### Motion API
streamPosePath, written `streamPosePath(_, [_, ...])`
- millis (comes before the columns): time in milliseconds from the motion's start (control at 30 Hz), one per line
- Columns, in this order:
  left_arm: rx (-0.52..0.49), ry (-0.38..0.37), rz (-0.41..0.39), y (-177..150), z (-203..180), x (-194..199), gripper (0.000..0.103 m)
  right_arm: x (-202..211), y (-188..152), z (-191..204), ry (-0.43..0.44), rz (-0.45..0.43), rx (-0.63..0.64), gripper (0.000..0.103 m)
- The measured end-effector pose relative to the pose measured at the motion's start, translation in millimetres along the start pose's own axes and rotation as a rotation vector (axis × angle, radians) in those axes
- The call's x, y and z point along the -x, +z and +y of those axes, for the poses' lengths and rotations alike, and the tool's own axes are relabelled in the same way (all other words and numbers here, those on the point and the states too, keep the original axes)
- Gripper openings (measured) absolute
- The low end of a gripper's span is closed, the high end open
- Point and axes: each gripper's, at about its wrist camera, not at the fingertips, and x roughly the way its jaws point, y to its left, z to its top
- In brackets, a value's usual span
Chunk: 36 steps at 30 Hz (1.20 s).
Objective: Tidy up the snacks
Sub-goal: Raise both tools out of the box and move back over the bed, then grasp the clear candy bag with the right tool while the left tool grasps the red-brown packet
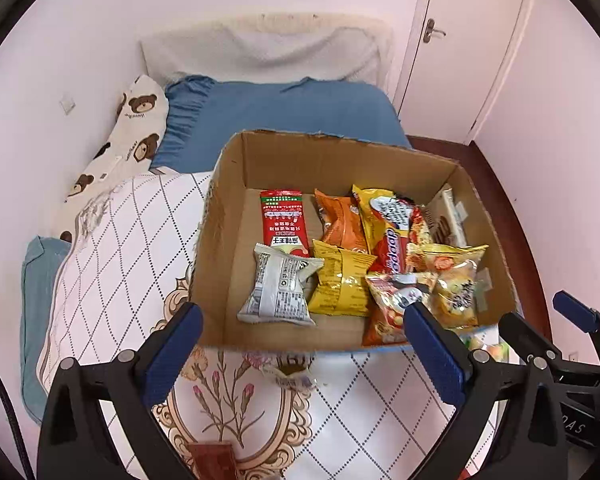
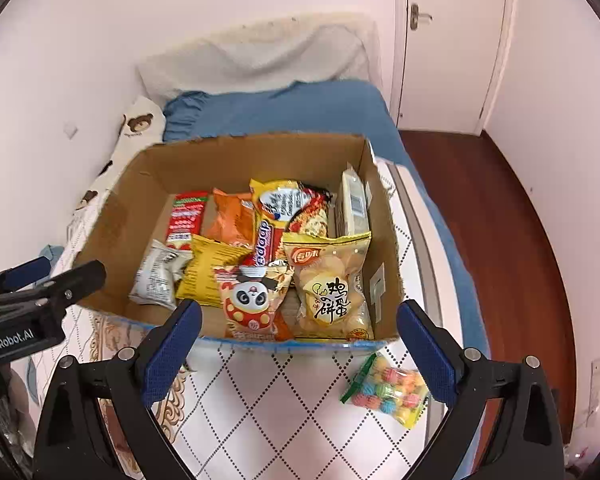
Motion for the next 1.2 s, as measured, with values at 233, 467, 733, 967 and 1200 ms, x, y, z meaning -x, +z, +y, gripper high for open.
streamPosePath(233, [-0.004,-0.021,-0.066,-17,-8,43,0.103,47,-15,6,0.005,-0.072,0.03,0.1])
streamPosePath(467, [0.011,-0.027,-0.091,-34,-12,74,0.103,88,-24,5,0.047,-0.128,0.01,0.1])
streamPosePath(733, [0.015,0.024,0.04,-70,-21,32,0.103,53,-59,-50,0.081,-0.001,-0.143,0.1])
streamPosePath(967, [0.035,0.073,0.226,-108,-29,-38,0.103,-52,-92,-122,0.094,0.183,-0.306,0.1])
streamPosePath(1200, [0.013,0.123,0.286,-123,-39,-67,0.103,-128,-91,-158,0.091,0.276,-0.295,0.091])
